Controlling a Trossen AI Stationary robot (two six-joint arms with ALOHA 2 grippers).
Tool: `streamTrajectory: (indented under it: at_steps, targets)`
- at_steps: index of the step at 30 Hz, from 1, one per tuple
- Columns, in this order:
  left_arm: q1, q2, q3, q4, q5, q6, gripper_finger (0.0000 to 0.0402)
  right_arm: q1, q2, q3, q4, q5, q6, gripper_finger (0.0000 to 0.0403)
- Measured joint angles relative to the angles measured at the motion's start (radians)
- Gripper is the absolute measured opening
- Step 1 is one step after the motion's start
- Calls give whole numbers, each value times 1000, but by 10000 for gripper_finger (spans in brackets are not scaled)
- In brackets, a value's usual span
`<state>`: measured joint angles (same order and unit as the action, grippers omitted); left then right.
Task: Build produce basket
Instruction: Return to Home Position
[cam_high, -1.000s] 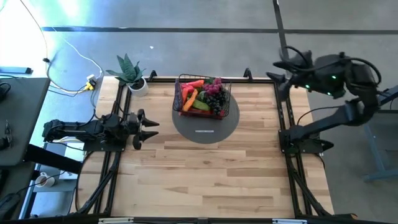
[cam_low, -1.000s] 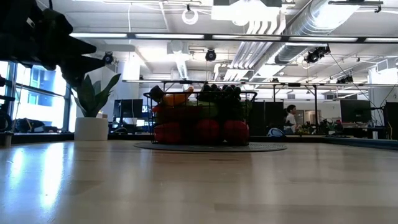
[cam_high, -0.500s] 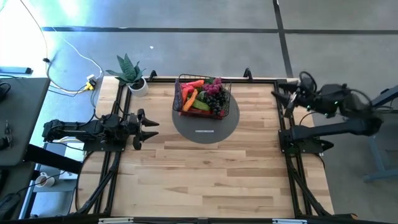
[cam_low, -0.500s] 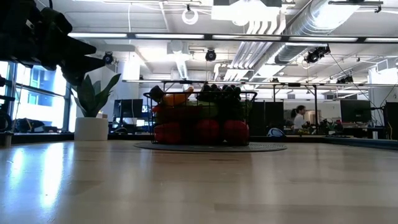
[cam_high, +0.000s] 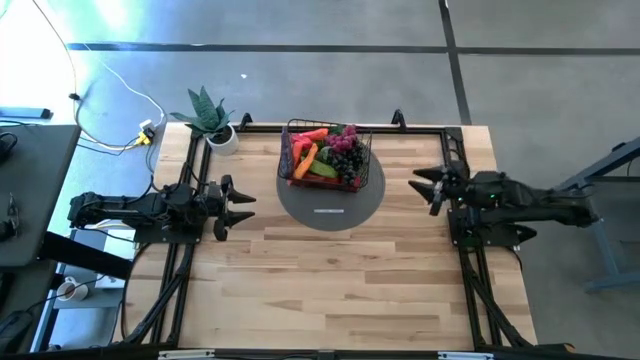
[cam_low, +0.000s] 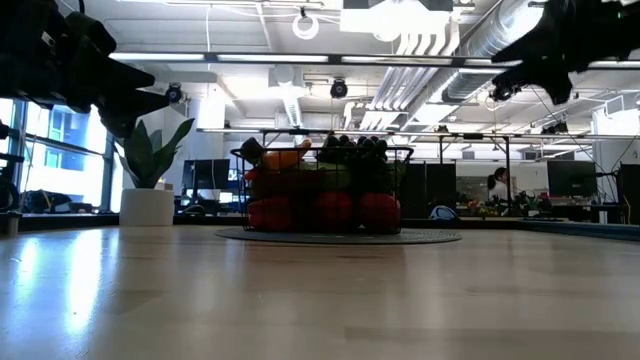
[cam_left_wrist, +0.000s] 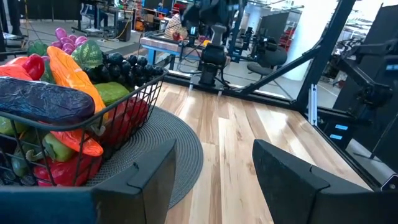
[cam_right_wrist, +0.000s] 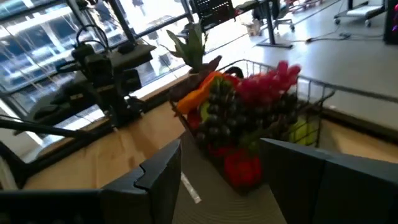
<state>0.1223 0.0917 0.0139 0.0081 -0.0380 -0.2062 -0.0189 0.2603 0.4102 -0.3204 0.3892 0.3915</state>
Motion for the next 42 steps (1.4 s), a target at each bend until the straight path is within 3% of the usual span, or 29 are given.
streamTrajectory:
  at_steps: [9,18,31,42]
  targets:
    - [0,0,0,0,0,0,200,0,-119,-238,222,-63,39,197]
    - [0,0,0,0,0,0,200,0,-259,-336,226,-125,81,197]
    - [0,0,1,0,0,0,200,0,-253,-342,186,-109,213,197]
    - [0,0,1,0,0,0,200,0,-253,-341,183,-109,203,197]
